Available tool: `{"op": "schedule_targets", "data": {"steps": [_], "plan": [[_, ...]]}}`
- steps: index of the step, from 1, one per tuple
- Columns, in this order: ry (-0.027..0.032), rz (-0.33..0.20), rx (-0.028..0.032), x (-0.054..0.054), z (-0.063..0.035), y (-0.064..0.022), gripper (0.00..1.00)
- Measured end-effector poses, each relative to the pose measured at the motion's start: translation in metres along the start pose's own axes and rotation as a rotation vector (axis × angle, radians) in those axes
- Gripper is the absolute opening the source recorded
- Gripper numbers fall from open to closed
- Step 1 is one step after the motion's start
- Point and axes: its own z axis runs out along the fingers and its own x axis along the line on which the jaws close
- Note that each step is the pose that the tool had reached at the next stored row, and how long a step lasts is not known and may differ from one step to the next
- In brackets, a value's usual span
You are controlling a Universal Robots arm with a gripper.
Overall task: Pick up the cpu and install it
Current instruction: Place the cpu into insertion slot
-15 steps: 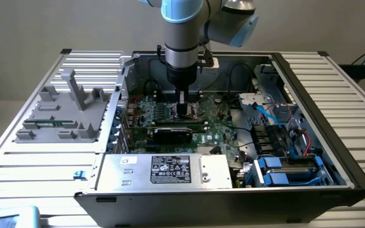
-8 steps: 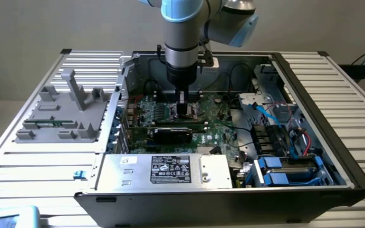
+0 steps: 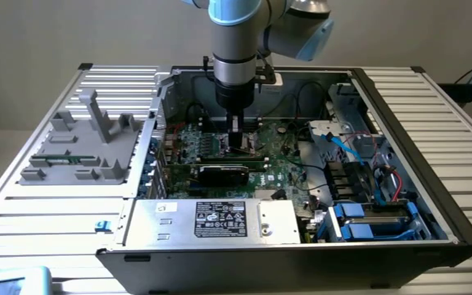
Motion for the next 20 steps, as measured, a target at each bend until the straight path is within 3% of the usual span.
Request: {"op": "schedule_targets", "data": {"steps": [13, 15, 18, 20], "plan": [[-0.0015, 0.000, -0.0017, 0.0001, 0.0025, 0.0010, 0.55], [-0.0011, 0.000, -0.0060, 0.0002, 0.0027, 0.0010, 0.55], [-0.0004, 0.000, -0.0213, 0.0002, 0.0029, 0.0010, 0.55], [-0.0004, 0.000, -0.0230, 0.0002, 0.0032, 0.0004, 0.55]]}}
